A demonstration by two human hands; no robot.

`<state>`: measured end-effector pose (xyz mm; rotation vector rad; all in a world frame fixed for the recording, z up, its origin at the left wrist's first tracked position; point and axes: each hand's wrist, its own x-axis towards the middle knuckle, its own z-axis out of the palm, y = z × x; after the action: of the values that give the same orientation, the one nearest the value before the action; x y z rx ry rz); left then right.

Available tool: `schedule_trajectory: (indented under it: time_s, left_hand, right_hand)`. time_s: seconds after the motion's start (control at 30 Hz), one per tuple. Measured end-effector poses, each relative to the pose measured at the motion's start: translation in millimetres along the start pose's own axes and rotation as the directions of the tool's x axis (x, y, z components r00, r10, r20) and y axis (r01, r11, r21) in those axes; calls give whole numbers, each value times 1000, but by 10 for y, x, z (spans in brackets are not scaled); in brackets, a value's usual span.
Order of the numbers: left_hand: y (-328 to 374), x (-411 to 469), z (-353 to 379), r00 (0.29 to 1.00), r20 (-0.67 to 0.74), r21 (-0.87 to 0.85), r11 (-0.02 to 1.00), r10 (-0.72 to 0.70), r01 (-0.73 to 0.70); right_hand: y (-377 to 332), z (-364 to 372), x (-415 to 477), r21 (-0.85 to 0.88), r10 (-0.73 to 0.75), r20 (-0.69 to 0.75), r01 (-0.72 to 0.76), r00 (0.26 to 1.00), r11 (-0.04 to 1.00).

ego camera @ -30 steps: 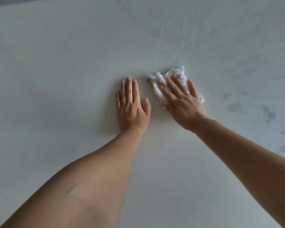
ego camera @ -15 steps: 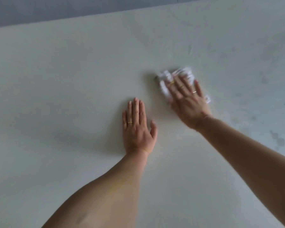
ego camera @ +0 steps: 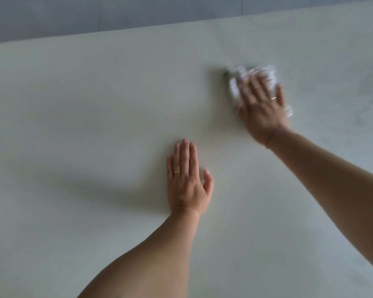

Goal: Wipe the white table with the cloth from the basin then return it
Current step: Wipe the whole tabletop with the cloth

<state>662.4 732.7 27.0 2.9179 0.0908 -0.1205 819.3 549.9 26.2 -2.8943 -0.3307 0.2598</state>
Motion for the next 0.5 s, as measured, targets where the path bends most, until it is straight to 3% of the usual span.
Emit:
schedule_trajectory:
  time_s: [0.07, 0.13, 0.2, 0.27, 0.37, 0.43, 0.5]
  left_hand:
    - [4, 0, 0, 1000, 0, -1, 1000, -2, 2]
    - [2, -6, 1, 1000, 5, -6, 1000, -5, 5]
    - [1, -12, -7, 1000, 7, -11, 1000, -8, 8]
    - [15, -4, -19, 1000, 14, -11, 1000, -17, 18]
    - [11, -9, -25, 1000, 20, -10, 1000, -11, 11]
    - [4, -7, -18, 1000, 19, -2, 1000, -2, 2]
    - [-2, -6, -11, 1000, 19, 1, 1000, -1, 1]
  right_hand:
    - [84, -48, 161, 136, 324, -35, -317, 945, 939]
    - [-197, -6, 236, 171, 463, -36, -451, 886, 876]
    - [-599, 66, 209, 161, 329, -19, -322, 944, 933]
    - [-877, 126, 105, 102, 27, 19, -29, 999, 994]
    - [-707, 88, 182, 26, -225, 57, 224, 973, 974]
    - [-432, 28, 346, -27, -227, 21, 227, 974, 973]
    - [-152, -40, 542, 18, 0, -45, 0, 999, 1000]
